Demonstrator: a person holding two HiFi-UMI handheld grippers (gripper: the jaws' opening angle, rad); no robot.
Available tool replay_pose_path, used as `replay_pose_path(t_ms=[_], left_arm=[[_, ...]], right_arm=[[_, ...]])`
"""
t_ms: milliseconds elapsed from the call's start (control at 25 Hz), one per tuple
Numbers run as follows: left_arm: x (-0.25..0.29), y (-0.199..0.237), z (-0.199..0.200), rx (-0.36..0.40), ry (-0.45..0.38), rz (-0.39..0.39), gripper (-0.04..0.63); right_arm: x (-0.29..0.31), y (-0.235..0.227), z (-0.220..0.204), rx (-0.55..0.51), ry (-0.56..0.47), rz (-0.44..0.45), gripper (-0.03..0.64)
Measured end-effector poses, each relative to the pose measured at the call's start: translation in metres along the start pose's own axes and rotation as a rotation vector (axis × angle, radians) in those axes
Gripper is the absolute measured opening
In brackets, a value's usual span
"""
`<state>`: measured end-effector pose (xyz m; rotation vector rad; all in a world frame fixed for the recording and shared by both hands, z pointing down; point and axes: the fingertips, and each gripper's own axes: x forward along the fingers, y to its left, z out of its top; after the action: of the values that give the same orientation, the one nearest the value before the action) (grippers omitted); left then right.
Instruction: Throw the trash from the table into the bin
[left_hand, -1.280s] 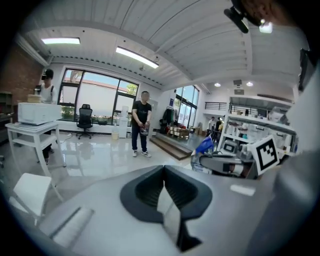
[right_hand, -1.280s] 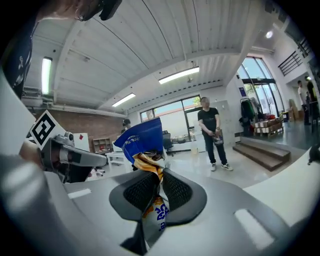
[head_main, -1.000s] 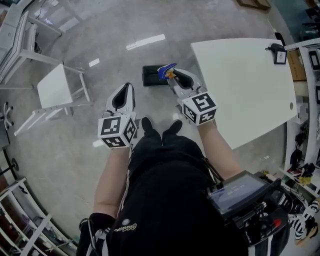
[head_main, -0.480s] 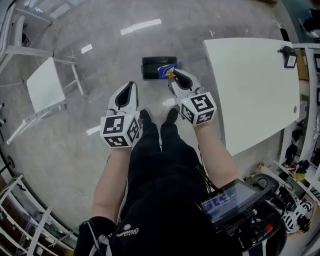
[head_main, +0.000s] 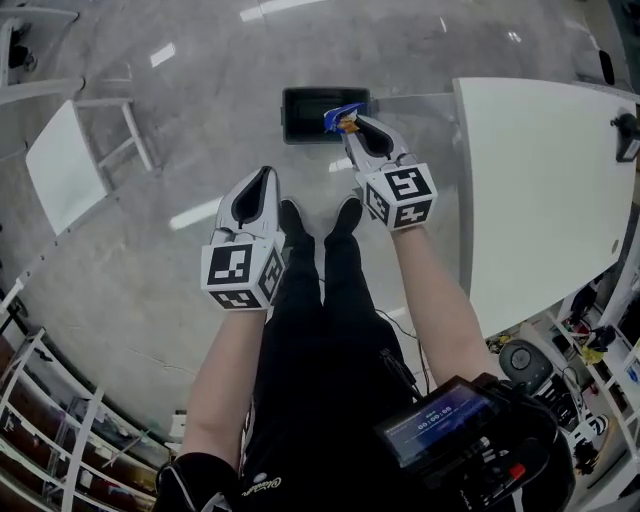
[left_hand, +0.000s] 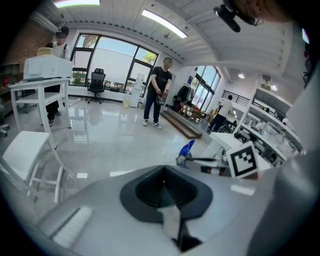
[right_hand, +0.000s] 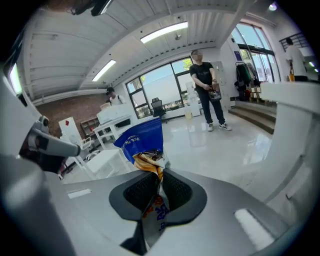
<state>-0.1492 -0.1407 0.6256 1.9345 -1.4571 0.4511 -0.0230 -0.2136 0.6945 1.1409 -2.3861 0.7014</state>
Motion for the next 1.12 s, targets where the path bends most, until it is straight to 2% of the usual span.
replay_pose_path(t_ms=[80,200,320,480,680,800,960,1120], left_arm=[[0.012,0.003,-0.006,-0.002,0.011,0.0,0.008],[0.024,0.002,-0.014,0.001,0.022,-0.001,0.008],[0.03,0.001,-0.02,-0.007,0.037,0.006,0.009],[0.03,0.008,-0.025,-0.027,0.057,0.003,0.008],[0.038,0.024,-0.041,-0.083,0.072,0.0,0.008],[0.041,0.015,-0.043,-0.08,0.074,-0.012,0.009],[0.039,0.006,-0.039,-0.074,0.072,-0.017,0.009],[0.04,0.008,-0.04,-0.064,0.075,-0.009,0.008]], right_arm=[[0.028,-0.011,-0.02,-0.098,0.067,-0.014,0.041],[0.069,-0.018,-0.057,-0.329,0.202,0.006,0.041],[0.098,-0.027,-0.093,-0.435,0.323,0.036,0.041],[0.116,-0.038,-0.121,-0.415,0.414,0.018,0.041],[0.136,-0.045,-0.14,-0.391,0.438,0.0,0.044],[0.138,-0.052,-0.142,-0.38,0.441,-0.013,0.053],[0.135,-0.054,-0.139,-0.372,0.43,-0.022,0.129],[0.138,-0.051,-0.141,-0.37,0.429,-0.016,0.165]])
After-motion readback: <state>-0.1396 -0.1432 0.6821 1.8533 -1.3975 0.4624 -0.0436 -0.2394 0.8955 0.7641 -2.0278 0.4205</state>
